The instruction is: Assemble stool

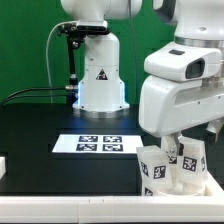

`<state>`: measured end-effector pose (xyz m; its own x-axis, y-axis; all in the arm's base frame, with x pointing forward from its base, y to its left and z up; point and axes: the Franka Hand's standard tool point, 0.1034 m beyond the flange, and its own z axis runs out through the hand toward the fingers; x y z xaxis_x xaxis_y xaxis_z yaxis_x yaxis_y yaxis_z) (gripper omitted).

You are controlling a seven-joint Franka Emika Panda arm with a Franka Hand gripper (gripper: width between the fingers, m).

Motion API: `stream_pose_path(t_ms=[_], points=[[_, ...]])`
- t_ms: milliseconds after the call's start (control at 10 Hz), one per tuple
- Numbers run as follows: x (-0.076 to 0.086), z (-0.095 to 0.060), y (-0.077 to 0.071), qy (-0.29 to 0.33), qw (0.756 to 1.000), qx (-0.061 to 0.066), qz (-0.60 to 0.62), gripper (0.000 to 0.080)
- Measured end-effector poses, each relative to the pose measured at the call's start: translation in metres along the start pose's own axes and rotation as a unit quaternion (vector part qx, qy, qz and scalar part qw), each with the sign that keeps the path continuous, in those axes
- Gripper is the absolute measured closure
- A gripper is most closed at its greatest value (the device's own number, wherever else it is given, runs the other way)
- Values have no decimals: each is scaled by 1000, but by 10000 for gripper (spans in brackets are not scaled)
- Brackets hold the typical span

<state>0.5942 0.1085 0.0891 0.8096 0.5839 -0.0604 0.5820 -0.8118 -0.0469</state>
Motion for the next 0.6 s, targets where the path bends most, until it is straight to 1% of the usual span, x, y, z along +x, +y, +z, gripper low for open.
stream_pose_path(t_ms=[100,300,400,500,600], points=[[-1,2,4,1,999,-4,-35,151],[3,3,10,14,995,-23,-97,151],[5,4,13,26,995,-33,-92,151],[4,4,13,24,995,-32,-88,260],[4,4,13,25,997,-32,-70,395]])
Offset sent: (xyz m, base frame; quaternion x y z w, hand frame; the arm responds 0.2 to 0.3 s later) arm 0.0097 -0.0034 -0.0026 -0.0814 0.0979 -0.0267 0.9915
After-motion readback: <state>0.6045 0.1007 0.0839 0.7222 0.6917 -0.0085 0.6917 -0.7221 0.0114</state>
